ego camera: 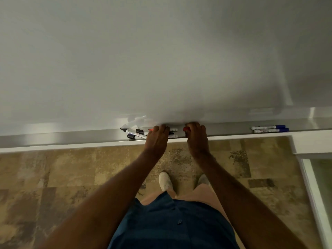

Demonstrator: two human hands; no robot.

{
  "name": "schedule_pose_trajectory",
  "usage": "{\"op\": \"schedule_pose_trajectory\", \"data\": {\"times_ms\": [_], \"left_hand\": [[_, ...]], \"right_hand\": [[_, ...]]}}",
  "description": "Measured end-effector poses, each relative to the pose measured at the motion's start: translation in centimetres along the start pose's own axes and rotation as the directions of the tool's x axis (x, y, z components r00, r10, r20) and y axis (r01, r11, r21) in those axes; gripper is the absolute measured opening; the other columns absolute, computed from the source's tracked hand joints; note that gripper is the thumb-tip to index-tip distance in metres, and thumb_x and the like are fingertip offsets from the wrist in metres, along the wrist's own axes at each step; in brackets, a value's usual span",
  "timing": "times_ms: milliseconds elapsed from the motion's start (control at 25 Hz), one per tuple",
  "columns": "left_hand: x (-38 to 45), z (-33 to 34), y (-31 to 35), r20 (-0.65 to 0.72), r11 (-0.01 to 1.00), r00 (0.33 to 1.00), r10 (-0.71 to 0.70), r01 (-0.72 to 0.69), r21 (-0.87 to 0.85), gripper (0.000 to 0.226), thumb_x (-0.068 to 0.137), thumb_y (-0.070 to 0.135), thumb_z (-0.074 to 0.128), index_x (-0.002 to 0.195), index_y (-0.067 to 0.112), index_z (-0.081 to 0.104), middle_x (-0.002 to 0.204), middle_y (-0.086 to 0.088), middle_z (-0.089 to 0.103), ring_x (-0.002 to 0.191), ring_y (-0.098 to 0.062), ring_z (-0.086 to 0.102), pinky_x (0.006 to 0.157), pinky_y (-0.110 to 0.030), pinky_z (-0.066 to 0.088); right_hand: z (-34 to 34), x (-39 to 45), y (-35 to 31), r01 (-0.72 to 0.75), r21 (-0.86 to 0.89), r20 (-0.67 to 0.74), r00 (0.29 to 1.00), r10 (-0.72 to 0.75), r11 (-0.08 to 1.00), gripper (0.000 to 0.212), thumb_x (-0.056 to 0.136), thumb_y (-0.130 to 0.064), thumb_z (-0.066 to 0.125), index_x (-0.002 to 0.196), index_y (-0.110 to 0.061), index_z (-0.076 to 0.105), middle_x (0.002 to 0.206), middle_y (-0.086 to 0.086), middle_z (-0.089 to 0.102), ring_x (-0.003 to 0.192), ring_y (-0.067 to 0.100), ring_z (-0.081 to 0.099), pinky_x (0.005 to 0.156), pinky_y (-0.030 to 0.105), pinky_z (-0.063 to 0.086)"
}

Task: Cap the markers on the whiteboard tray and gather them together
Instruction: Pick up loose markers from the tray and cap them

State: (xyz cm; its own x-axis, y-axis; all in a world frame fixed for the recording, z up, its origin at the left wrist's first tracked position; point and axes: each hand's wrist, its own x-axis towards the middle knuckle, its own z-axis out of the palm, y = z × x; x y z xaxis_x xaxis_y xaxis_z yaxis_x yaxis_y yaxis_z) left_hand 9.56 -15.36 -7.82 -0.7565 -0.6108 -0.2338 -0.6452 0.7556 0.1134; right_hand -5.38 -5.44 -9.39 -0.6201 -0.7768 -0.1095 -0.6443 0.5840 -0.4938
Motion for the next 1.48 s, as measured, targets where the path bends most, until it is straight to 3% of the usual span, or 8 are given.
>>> {"op": "schedule_pose_trajectory", "data": {"times_ms": [160,360,520,880,1000,1120,1320,1480], "left_hand": [[0.4,-0.4,-0.1,0.007,1.000,1.000,0.009,-0.009,-0.010,0.039,0.092,0.006,0.049,0.130,0.012,0.057,0.128,-0.010,0.060,0.108,-0.032,0.059,0.083,-0.044,0.053],[0.6,-0.5,0.2,0.026,0.999,0.999,0.030,-0.031,0.032,0.036,0.094,0.011,0.053,0.130,0.010,0.057,0.125,-0.014,0.059,0.108,-0.033,0.061,0.081,-0.044,0.055],[0.7,-0.6,0.0,0.022,0.998,0.999,0.043,-0.044,0.042,0.035,0.091,0.008,0.058,0.126,0.009,0.058,0.123,-0.014,0.058,0.103,-0.032,0.063,0.078,-0.044,0.057],[0.7,-1.5,0.2,0.043,0.991,0.998,0.050,-0.055,0.122,0.027,0.090,0.013,0.063,0.116,0.011,0.064,0.114,-0.010,0.068,0.092,-0.029,0.069,0.073,-0.039,0.054],[1.0,-1.9,0.4,0.051,0.987,0.997,0.053,-0.060,0.151,0.025,0.092,0.017,0.064,0.116,0.012,0.062,0.108,-0.008,0.072,0.091,-0.027,0.070,0.075,-0.038,0.052],[1.2,-2.1,0.5,0.051,0.985,0.997,0.066,-0.073,0.155,0.020,0.095,0.019,0.058,0.113,0.013,0.062,0.107,-0.008,0.071,0.093,-0.028,0.070,0.076,-0.037,0.051],[1.4,-2.7,0.7,0.068,0.978,0.994,0.081,-0.093,0.186,0.019,0.096,0.014,0.053,0.109,0.012,0.067,0.107,-0.009,0.068,0.092,-0.030,0.070,0.072,-0.037,0.053],[1.1,-3.0,0.8,0.105,0.960,0.989,0.102,-0.125,0.252,0.020,0.095,0.010,0.054,0.112,0.009,0.065,0.110,-0.011,0.065,0.092,-0.031,0.069,0.071,-0.038,0.054]], "right_hand": [[0.0,-0.1,-0.1,0.011,-0.040,-0.024,1.000,-0.012,0.999,0.019,0.101,-0.022,0.055,0.112,-0.012,0.066,0.116,0.010,0.067,0.105,0.033,0.056,0.082,0.048,0.051],[0.3,-0.9,0.0,0.056,-0.058,-0.096,0.993,-0.062,0.997,0.025,0.099,-0.017,0.057,0.121,-0.010,0.067,0.121,0.012,0.065,0.105,0.028,0.060,0.083,0.035,0.053],[0.2,-1.5,0.1,0.013,0.057,-0.087,0.996,-0.008,0.998,0.029,0.099,-0.015,0.057,0.127,-0.012,0.060,0.127,0.012,0.059,0.112,0.025,0.058,0.091,0.032,0.055],[-0.2,-3.1,-0.2,-0.039,0.288,-0.100,0.993,0.070,0.957,0.024,0.103,-0.022,0.049,0.123,-0.014,0.060,0.124,0.009,0.053,0.107,0.019,0.057,0.087,0.021,0.049],[0.6,-4.3,-1.4,0.042,0.335,0.002,0.999,-0.045,0.941,0.022,0.100,-0.019,0.056,0.123,-0.019,0.057,0.124,0.003,0.049,0.102,0.009,0.057,0.086,0.015,0.051],[1.7,-5.1,-2.4,0.086,0.302,0.125,0.984,-0.129,0.949,0.037,0.096,-0.011,0.062,0.132,-0.020,0.059,0.126,0.001,0.048,0.101,0.006,0.059,0.087,0.019,0.056],[1.9,-5.4,-2.2,0.051,0.223,0.197,0.976,-0.096,0.974,0.049,0.099,-0.014,0.059,0.145,-0.028,0.050,0.136,0.008,0.047,0.113,0.015,0.061,0.094,0.025,0.058],[1.6,-5.2,-2.3,0.106,0.175,0.174,0.975,-0.137,0.979,0.051,0.098,-0.012,0.060,0.144,-0.031,0.050,0.130,0.011,0.051,0.108,0.017,0.064,0.085,0.016,0.052]]}}
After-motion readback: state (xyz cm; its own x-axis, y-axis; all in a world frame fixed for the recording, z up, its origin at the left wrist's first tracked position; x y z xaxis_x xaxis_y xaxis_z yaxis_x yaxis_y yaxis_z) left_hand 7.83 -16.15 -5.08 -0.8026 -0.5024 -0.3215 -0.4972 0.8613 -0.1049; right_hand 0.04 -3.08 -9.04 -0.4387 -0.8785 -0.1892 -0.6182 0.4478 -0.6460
